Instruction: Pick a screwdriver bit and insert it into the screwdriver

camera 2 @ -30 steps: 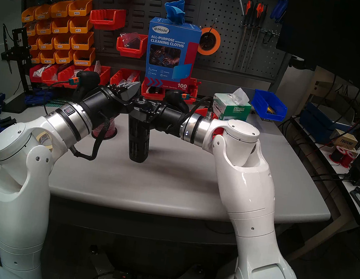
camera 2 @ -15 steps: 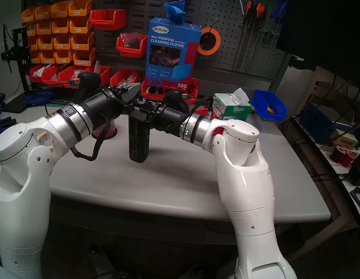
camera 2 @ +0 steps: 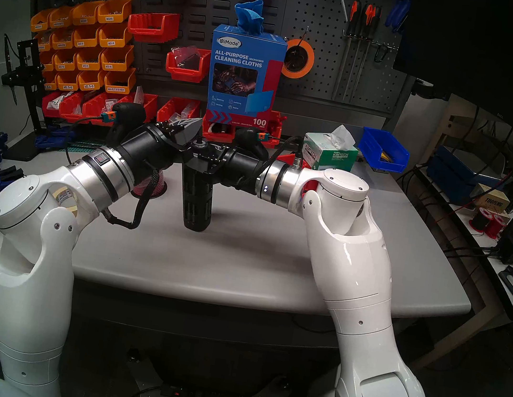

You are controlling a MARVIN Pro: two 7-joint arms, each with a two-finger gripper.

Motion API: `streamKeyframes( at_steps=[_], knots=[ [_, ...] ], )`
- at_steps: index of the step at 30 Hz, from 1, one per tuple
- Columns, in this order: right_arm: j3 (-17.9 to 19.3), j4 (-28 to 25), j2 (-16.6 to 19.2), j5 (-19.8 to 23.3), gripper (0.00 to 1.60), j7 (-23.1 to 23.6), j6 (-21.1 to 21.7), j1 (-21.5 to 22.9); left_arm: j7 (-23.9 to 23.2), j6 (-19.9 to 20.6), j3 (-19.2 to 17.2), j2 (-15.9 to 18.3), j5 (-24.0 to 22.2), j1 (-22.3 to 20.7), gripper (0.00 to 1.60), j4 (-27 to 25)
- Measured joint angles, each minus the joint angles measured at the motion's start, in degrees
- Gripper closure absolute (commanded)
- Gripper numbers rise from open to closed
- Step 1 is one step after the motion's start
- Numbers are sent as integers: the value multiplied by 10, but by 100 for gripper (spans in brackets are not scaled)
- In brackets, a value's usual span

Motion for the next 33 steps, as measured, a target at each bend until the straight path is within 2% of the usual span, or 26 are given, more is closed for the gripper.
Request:
streamKeyframes(
  at_steps=[17,33],
  knots=[
    [-3,2,2,3,160,0,0,3,-4,-1,-16,1,1,3,160,0],
    [-5,2,6,6,160,-1,1,4,-5,-1,-9,-1,1,1,160,0]
  ],
)
